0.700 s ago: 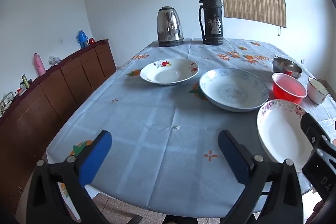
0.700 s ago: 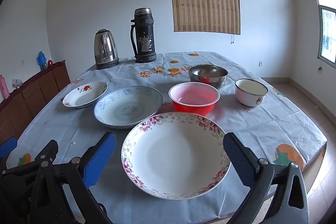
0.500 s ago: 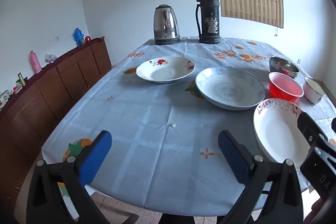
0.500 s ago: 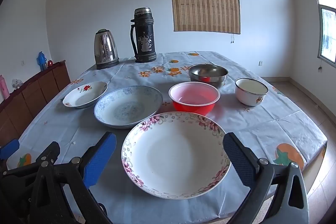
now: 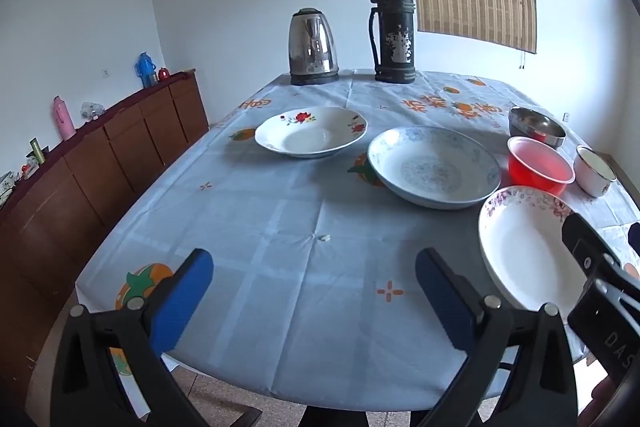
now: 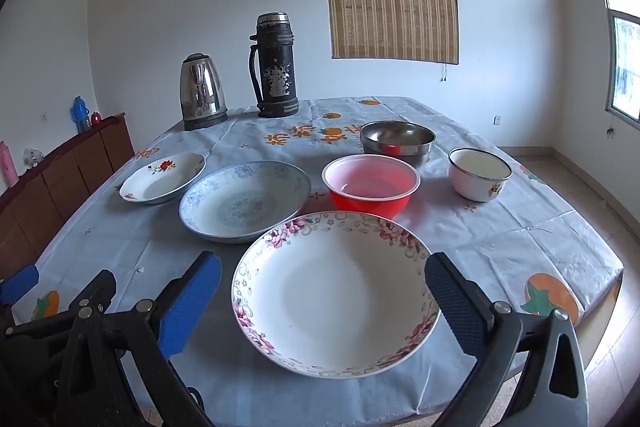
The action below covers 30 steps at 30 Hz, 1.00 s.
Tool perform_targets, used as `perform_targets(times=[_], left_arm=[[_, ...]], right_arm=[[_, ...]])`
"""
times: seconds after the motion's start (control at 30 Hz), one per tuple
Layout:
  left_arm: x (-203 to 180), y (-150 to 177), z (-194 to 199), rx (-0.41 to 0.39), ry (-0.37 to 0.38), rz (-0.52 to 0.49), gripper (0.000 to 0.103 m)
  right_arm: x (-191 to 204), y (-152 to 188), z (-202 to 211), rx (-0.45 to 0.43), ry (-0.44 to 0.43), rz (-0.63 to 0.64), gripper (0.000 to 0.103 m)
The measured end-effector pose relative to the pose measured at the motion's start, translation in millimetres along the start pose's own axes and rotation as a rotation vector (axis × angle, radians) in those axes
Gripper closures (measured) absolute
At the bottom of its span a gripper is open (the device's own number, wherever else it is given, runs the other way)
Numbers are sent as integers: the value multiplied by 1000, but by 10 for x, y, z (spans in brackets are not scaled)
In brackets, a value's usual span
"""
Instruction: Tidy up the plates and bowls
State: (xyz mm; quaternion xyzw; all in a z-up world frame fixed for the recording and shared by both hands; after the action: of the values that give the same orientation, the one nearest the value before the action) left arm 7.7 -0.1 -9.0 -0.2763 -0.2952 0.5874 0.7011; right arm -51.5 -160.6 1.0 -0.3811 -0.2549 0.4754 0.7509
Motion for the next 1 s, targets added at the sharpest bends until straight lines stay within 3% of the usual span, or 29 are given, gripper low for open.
perform_targets(times=[1.0], left_arm=[[-21,-46,14,-4,8,0,0]], right_arm=[[-10,-63,-16,1,1,7,1]])
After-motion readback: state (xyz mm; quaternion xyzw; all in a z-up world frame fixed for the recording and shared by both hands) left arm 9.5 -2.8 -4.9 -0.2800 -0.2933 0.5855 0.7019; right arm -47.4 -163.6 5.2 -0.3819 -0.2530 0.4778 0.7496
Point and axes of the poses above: each gripper's, at about its wrist camera, not at the fingertips, and z roughly against the way its jaws point, x to its left, y to its underside, the point moved 1 cm from there along -z, roughly the way its jaws point, and after that the axes turned 6 degrees about x, right-handed, at the moved point
